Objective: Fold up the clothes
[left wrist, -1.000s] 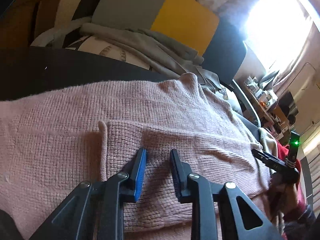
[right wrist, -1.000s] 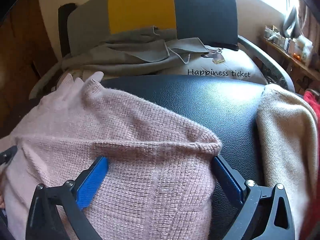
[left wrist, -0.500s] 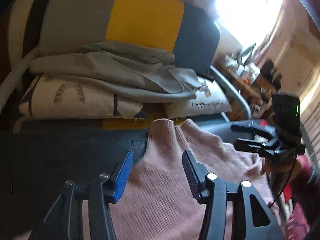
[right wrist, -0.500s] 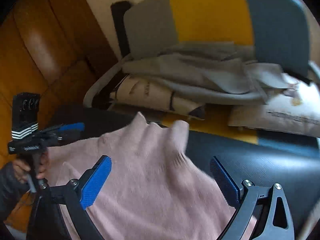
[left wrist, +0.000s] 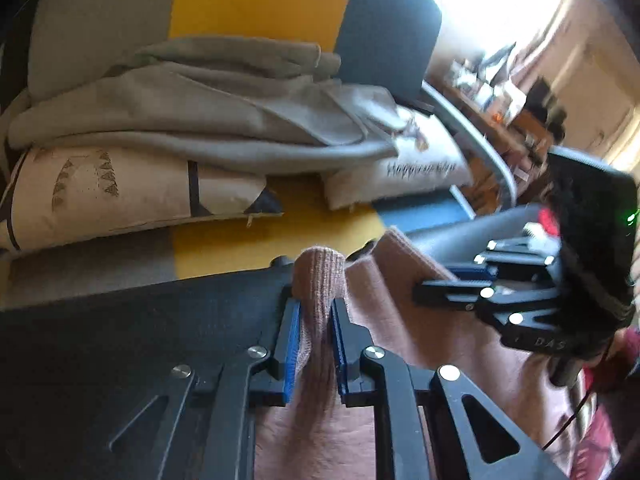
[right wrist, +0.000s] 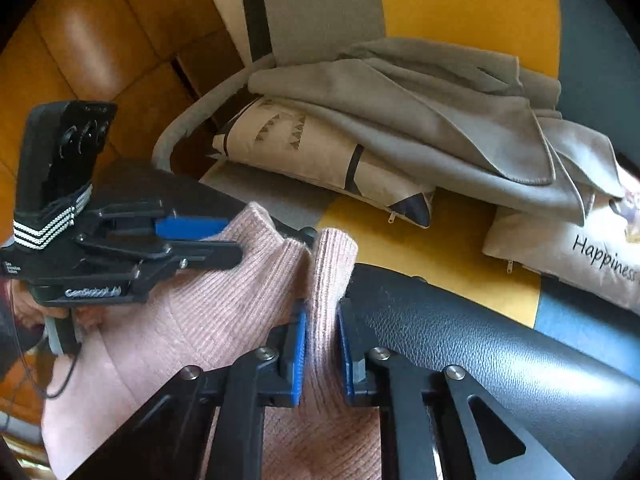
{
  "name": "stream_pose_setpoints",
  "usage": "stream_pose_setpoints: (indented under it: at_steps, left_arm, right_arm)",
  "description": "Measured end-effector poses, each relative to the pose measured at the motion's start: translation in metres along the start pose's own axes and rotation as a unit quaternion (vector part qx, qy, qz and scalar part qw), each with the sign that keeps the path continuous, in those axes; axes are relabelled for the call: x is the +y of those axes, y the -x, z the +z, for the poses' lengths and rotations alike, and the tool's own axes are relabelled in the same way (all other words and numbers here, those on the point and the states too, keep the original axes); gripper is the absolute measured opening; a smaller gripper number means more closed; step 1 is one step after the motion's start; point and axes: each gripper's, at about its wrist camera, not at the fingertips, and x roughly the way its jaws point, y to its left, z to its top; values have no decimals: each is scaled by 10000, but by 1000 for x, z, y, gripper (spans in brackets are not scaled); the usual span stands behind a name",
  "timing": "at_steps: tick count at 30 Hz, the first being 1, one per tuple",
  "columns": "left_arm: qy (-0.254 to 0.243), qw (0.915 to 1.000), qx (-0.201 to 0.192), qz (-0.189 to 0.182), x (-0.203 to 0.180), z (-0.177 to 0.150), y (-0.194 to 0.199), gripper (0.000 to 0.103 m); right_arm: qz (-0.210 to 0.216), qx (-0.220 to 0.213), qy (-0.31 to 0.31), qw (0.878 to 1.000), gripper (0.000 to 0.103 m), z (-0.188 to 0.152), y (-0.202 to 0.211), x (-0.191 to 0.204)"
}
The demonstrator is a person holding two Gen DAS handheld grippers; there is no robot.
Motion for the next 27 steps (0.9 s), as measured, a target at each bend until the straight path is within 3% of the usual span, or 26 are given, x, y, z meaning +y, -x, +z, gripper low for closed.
stream_pose_setpoints:
  at_steps: [6, 9, 13, 18, 21, 23, 25, 27]
  left_arm:
    - [-119, 9945, -918, -488, -31, -41, 80, 13]
    - [-274, 9917, -1123, -559, -51, -71, 113, 13]
    - [-485, 9920, -1090, -404, -75, -118, 134, 13]
    - [-302, 9972, -678, -75, -80, -167, 120, 16]
    - [90, 9979, -631, -68, -70, -189, 128, 23]
    - [339, 9971, -673, -116, -62, -200, 139, 25]
    - [622, 9950, -773, -140, -52, -202, 151, 26]
    - [902, 9912, -953, -147, -43, -195, 162, 26]
  right_arm:
    - [280, -613, -182, 9976, 13, -17, 51, 16]
    - [490, -935, -104, 9944, 13, -42, 92, 33]
    - [612, -1085, -38, 9922, 12, -90, 126, 55]
    - [538, -825, -87, 9951, 12, -159, 123, 72]
    - [361, -565, -115, 9977, 17, -189, 113, 73]
    - [432, -521, -245, 9974, 29, -205, 121, 71]
    - [432, -579, -313, 9969, 54, -216, 134, 70]
    - [346, -760, -342, 9959, 55, -219, 150, 72]
